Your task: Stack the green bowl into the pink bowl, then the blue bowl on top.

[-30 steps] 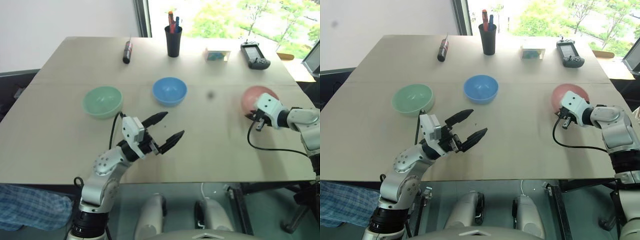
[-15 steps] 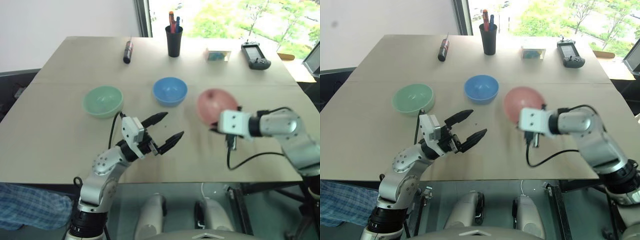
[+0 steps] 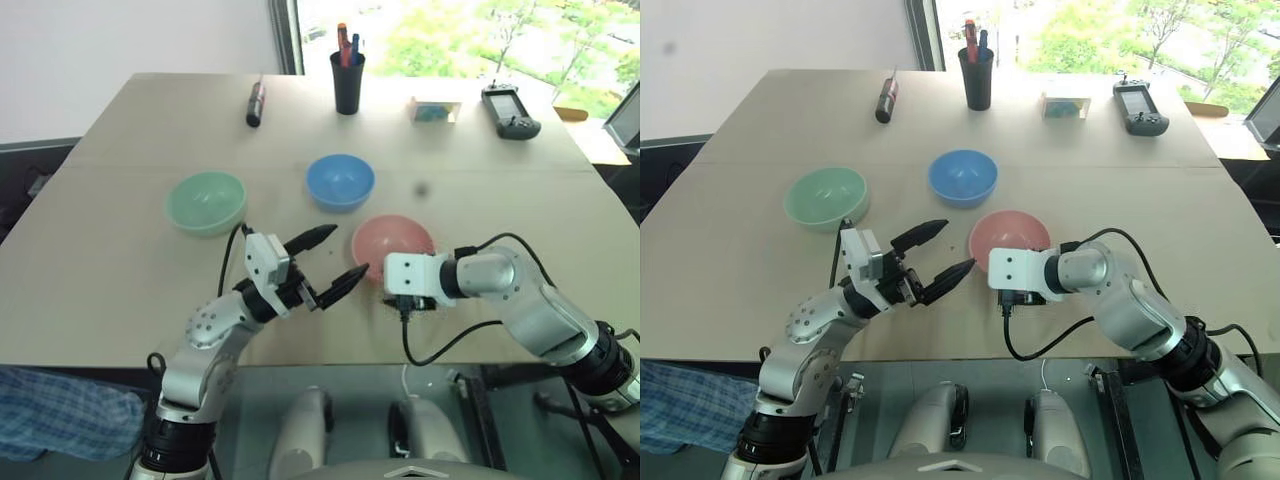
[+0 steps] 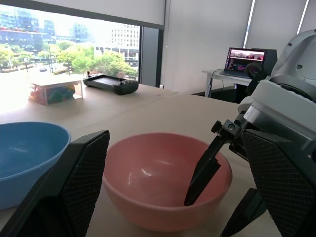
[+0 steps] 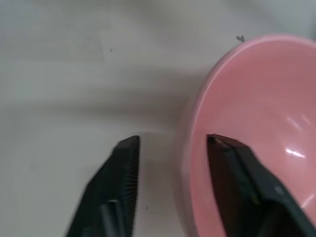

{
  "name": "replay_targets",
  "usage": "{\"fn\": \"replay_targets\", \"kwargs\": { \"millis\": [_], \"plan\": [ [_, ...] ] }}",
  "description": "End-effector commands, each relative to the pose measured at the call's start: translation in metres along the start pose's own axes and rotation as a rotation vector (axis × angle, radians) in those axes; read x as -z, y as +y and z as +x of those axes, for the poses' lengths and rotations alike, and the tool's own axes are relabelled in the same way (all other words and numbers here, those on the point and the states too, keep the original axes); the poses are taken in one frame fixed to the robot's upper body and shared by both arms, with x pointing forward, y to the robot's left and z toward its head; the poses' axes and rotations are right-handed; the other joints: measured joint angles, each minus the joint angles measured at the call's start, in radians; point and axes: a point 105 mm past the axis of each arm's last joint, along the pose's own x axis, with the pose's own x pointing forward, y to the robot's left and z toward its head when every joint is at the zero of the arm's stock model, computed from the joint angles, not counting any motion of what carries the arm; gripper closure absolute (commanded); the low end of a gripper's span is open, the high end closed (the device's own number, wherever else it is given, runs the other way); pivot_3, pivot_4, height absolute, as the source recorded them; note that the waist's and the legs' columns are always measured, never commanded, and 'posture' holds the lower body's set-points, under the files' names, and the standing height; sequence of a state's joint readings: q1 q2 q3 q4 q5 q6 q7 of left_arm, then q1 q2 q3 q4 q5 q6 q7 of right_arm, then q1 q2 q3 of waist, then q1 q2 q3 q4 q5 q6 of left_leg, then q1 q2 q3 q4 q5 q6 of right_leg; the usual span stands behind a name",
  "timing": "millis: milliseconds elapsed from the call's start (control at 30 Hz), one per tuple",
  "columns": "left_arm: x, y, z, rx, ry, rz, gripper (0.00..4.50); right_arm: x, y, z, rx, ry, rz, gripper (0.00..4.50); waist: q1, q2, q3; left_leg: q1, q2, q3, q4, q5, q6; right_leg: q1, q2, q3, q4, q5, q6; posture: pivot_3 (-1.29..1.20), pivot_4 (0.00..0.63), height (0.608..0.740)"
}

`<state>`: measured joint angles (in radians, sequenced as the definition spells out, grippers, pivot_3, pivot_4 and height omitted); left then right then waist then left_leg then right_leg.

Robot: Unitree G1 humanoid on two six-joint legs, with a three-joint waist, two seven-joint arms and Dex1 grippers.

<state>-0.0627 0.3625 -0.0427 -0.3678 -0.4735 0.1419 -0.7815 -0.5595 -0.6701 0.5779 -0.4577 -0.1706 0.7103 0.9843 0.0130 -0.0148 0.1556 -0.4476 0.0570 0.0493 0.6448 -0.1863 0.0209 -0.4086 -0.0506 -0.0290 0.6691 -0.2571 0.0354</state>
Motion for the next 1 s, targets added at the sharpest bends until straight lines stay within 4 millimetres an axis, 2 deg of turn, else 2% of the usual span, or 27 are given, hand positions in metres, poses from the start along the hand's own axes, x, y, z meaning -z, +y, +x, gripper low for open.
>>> {"fn": "replay_targets", "kwargs": {
  "millis": [33, 100, 200, 333, 467, 567, 667, 767, 867, 1000],
  "plan": [
    [-0.007, -0.001, 0.001, 0.016, -0.021, 0.028, 0.0, -0.022, -0.01, -0.012, 0.037, -0.08, 0.016, 0.48, 0.0, 0.0, 0.0, 0.0, 0.0, 0.0, 0.0, 0.0, 0.0, 0.0, 0.0, 0.0, 0.0, 0.0, 0.0, 0.0, 0.15, 0.74],
    [-0.008, 0.0, 0.001, 0.017, -0.022, 0.029, 0.0, -0.029, -0.012, -0.019, 0.035, -0.117, 0.033, 0.1, 0.0, 0.0, 0.0, 0.0, 0.0, 0.0, 0.0, 0.0, 0.0, 0.0, 0.0, 0.0, 0.0, 0.0, 0.0, 0.0, 0.15, 0.74],
    [-0.008, 0.0, 0.001, 0.019, -0.022, 0.03, 0.0, -0.038, -0.018, -0.031, 0.051, -0.182, 0.1, 0.1, 0.001, 0.0, 0.0, 0.0, 0.0, -0.001, 0.0, 0.0, 0.0, 0.0, 0.0, 0.0, 0.0, 0.0, 0.0, 0.0, 0.15, 0.74],
    [-0.008, 0.002, 0.004, 0.02, -0.025, 0.032, 0.0, -0.048, -0.034, -0.067, 0.133, -0.305, 0.212, 0.1, 0.002, 0.0, 0.0, 0.0, 0.0, -0.001, 0.0, 0.0, 0.0, 0.0, 0.0, -0.001, 0.0, 0.0, 0.0, 0.0, 0.15, 0.74],
    [-0.009, 0.003, 0.006, 0.019, -0.028, 0.031, 0.0, -0.05, -0.052, -0.099, 0.282, -0.448, 0.29, 0.1, 0.001, 0.0, 0.0, 0.0, 0.0, -0.001, 0.0, 0.0, 0.0, 0.0, 0.0, 0.0, 0.0, 0.0, 0.0, 0.0, 0.15, 0.74],
    [-0.008, 0.006, 0.007, 0.009, -0.026, 0.029, 0.0, -0.038, -0.061, -0.127, 0.41, -0.576, 0.392, 0.1, 0.004, 0.0, 0.0, 0.0, 0.0, -0.001, 0.0, 0.0, 0.0, 0.0, 0.0, -0.001, 0.0, 0.0, 0.0, 0.0, 0.15, 0.74],
    [-0.006, 0.015, 0.007, -0.03, 0.004, 0.06, 0.0, -0.027, -0.053, -0.141, 0.419, -0.664, 0.497, 0.1, 0.003, 0.0, 0.0, -0.001, 0.0, 0.0, 0.0, 0.0, 0.0, 0.0, -0.001, 0.0, 0.0, 0.0, 0.0, 0.0, 0.15, 0.74],
    [0.001, 0.034, 0.004, -0.123, 0.07, 0.123, 0.0, -0.02, -0.042, -0.151, 0.461, -0.772, 0.517, 0.1, 0.001, -0.001, 0.0, 0.0, 0.0, 0.0, -0.001, 0.0, 0.0, 0.0, 0.0, -0.001, 0.0, 0.0, 0.0, 0.0, 0.15, 0.74],
    [0.002, 0.055, -0.001, -0.229, 0.12, 0.182, 0.0, -0.012, -0.028, -0.153, 0.465, -0.831, 0.543, 0.1, -0.001, 0.0, 0.0, 0.0, 0.0, -0.001, -0.002, 0.0, 0.0, 0.0, 0.001, 0.0, 0.001, 0.0, 0.0, 0.0, 0.15, 0.74],
    [-0.001, 0.073, -0.008, -0.303, 0.169, 0.277, 0.0, -0.011, -0.017, -0.153, 0.434, -0.855, 0.532, 0.1, -0.002, 0.0, 0.0, 0.0, 0.0, 0.0, -0.002, 0.0, 0.0, 0.0, 0.001, 0.001, 0.001, 0.0, 0.0, 0.0, 0.15, 0.74]
  ]
}}
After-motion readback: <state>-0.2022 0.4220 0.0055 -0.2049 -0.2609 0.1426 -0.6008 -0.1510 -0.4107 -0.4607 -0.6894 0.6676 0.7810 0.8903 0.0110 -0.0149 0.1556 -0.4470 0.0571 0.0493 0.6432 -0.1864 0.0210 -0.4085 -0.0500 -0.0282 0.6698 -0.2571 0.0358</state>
